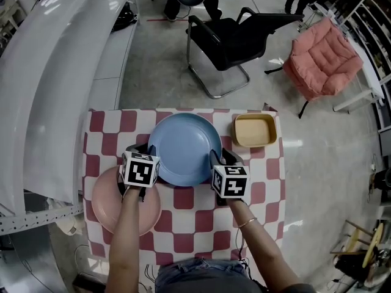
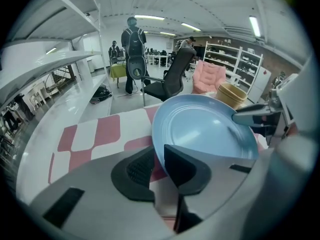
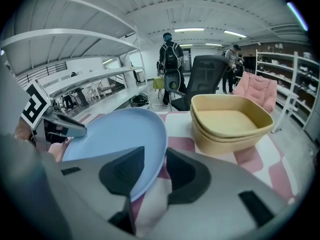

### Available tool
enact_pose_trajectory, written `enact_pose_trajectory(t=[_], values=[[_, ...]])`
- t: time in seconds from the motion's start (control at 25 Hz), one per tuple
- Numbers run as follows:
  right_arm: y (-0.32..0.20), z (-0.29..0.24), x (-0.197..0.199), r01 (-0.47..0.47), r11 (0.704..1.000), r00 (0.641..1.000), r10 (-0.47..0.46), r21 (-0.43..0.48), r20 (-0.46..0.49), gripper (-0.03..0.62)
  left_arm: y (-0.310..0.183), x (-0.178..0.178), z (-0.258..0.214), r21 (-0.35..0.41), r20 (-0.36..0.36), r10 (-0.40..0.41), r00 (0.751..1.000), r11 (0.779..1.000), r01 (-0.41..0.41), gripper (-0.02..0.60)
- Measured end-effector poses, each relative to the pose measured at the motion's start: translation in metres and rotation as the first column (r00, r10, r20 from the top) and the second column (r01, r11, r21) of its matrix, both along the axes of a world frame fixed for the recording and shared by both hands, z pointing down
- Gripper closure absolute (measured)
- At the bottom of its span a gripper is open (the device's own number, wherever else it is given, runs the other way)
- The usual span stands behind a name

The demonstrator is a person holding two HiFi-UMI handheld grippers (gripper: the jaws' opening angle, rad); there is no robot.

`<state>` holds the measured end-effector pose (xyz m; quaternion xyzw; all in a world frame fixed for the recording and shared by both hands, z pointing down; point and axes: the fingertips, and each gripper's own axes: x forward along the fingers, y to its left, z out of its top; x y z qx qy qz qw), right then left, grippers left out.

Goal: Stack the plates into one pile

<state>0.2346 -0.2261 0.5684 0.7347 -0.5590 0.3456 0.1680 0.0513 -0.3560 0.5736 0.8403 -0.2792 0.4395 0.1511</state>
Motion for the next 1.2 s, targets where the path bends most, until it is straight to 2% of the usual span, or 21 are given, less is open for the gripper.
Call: enact_pose_trajectory(t=[0.32, 0.6, 0.8, 1.2], values=[[0.003, -0.008, 0.001, -0.019, 1.000, 1.000, 0.019, 0.014, 0.011, 0.456, 0.002, 0.002, -0.018, -0.018, -0.107, -0.061, 0.992, 0.998, 0.060, 0.525], [0.006, -0.021, 0.000, -0.026, 0.999, 1.000, 0.025, 0.037, 0.016, 0.456, 0.004, 0.001, -0.039, 0.010, -0.169, -0.092, 0.981, 0.995, 0.095, 0.535], [0.006, -0.033, -0.004, -0.022, 0.998, 1.000, 0.021, 0.061, 0.012, 0.456, 0.005, -0.006, -0.055, -0.002, -0.233, -0.130, 0.964, 0.991, 0.133, 0.543], [0.010, -0.072, -0.024, 0.004, 0.991, 1.000, -0.005, 0.133, 0.007, 0.456, 0.021, -0.034, -0.094, 0.029, -0.303, -0.173, 0.937, 0.981, 0.191, 0.543]])
